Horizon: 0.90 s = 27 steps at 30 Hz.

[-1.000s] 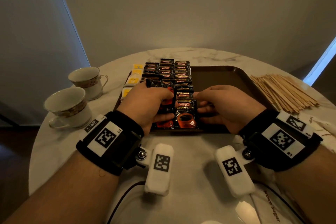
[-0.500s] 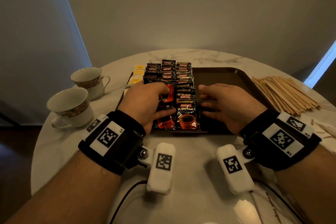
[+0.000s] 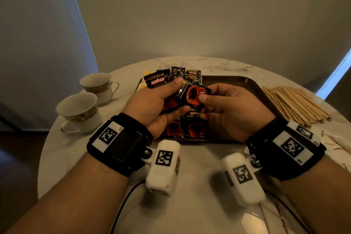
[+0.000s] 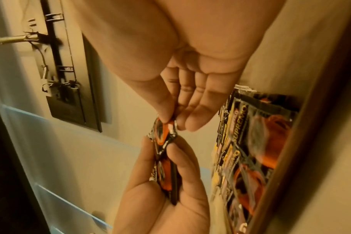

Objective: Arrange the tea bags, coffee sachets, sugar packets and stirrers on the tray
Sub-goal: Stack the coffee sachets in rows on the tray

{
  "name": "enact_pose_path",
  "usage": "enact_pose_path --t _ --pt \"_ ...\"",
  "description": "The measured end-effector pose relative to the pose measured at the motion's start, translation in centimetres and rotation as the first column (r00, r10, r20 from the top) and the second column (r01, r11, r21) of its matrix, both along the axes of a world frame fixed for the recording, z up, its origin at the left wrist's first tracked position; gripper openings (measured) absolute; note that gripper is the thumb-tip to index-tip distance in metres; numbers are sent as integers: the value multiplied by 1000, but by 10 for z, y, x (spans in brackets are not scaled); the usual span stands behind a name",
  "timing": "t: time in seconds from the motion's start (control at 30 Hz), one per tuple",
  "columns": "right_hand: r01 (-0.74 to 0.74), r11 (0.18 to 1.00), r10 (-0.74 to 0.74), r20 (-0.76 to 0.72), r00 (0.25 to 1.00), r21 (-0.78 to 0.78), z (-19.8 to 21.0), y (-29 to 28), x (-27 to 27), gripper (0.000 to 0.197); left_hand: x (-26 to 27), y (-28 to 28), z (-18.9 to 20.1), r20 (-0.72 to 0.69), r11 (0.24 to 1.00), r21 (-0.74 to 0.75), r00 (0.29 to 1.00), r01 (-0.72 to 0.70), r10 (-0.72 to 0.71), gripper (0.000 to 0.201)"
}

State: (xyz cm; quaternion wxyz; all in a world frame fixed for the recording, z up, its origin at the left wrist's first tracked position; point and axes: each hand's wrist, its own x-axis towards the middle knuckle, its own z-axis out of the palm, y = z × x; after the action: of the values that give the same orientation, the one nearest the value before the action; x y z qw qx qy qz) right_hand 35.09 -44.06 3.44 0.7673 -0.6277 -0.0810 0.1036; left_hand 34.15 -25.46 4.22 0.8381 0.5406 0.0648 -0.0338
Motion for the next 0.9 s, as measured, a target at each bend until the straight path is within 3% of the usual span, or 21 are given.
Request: enact_pose_path --t 0.13,0.23,0.33,0.4,0.5,0.6,0.7,0.77,0.9 --pt "-88 996 88 4 996 12 -4 3 0 14 1 1 1 -29 1000 -5 999 -26 26 29" --pt "-120 984 125 30 992 -130 -6 4 -1 16 -2 1 2 -15 998 58 1000 6 -5 33" --pt "-53 949 109 167 980 -309 -5 7 -3 26 -4 2 1 26 981 189 998 44 -50 31" --pt "-20 963 75 199 977 -268 1 12 -2 38 -7 2 1 47 960 272 995 68 -83 38" --pt "31 947 45 226 973 -321 14 20 -2 27 -10 4 5 34 947 309 994 84 -100 48" --pt "69 941 -20 150 988 -330 28 21 3 26 -5 13 12 13 960 278 1000 -29 26 41" --pt "92 948 -82 44 996 -306 38 20 14 24 -1 28 20 -33 955 190 970 -229 239 16" --pt "80 913 -81 13 997 -400 38 23 20 18 -1 35 23 -45 944 178 956 -278 290 5" --pt "55 726 -34 43 998 -686 32 35 24 7 -3 37 22 -64 950 207 965 -235 253 4"
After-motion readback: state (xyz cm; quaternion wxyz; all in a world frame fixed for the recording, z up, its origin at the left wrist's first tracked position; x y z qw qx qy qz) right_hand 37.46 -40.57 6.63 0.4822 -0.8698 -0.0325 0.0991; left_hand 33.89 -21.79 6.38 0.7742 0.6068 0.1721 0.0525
